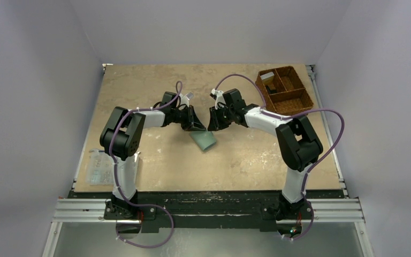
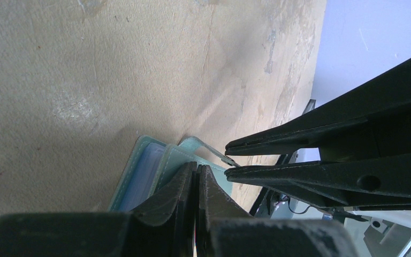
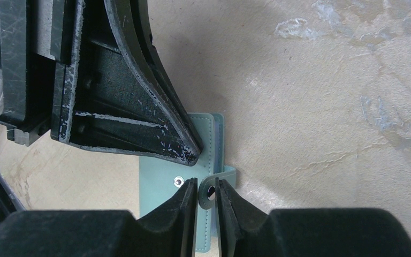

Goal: Put the credit cards into the card holder
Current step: Close the card holder at the center of the board.

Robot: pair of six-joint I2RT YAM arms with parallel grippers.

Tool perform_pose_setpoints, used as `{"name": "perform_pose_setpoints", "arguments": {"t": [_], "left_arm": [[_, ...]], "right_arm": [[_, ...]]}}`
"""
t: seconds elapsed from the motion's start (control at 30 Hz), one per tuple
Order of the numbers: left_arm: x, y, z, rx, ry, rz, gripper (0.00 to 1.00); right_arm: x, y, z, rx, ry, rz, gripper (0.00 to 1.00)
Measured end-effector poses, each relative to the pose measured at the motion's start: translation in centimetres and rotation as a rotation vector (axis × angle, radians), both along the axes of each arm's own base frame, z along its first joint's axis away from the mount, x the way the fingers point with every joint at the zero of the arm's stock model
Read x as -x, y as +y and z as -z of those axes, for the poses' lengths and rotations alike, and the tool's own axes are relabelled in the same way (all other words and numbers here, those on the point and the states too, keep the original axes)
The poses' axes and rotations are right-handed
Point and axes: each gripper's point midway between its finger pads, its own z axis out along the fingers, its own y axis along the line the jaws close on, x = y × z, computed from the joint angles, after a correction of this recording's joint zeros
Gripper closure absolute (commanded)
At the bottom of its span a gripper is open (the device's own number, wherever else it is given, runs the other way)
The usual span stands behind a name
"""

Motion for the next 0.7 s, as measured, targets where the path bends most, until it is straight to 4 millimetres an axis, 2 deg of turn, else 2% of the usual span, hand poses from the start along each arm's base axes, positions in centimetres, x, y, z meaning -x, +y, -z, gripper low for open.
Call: {"name": "perform_pose_setpoints", "arguments": {"t": [0.23,0.37,0.7], "left_arm": [[0.03,-0.01,0.01,0.000,0.000,0.001,1.00],[0.10,-0.09,0.00,0.000,-0.001,0.004,1.00],[0.12,-0.11,0.01,0.000,-0.001,0.005,1.00]], "right_arm": [[0.02,0.03,-0.02,-0.002,0.002,0.001,0.87],[0.02,0.01,-0.01,-0.002,0.003,0.001,1.00],[0.66,0.46,-0.32,-0.078,0.089,0.040,1.00]]}}
